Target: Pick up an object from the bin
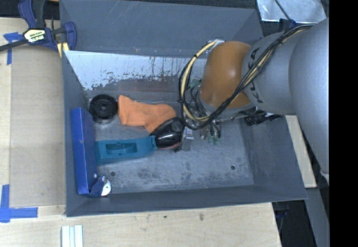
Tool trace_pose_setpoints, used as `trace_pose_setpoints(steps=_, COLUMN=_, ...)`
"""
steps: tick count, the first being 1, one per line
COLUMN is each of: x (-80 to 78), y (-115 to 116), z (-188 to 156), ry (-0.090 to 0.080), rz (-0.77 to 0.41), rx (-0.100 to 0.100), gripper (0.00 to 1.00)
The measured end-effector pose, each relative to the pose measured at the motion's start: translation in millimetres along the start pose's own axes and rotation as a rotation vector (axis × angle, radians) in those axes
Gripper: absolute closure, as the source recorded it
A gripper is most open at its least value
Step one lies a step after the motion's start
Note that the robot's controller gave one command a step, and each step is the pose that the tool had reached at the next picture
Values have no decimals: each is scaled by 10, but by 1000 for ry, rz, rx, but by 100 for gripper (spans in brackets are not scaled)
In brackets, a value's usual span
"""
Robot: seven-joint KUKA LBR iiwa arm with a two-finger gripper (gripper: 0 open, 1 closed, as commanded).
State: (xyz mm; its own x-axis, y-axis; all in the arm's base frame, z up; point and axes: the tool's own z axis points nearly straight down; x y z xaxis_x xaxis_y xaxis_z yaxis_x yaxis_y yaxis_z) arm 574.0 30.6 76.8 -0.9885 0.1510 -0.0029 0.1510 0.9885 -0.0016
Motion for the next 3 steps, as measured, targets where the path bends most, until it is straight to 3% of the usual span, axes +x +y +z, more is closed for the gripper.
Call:
trace_pose_setpoints(steps=1, x=-84, y=13, z=43, ry=0, rz=-9, rx=-1, gripper=100)
trace_pose_setpoints(steps=2, x=108, y=-4, z=43, ry=-10, rz=-1, rx=2, gripper=100)
trace_pose_setpoints(steps=3, x=97, y=152, z=64, ry=5, rz=2, rx=0, gripper=100)
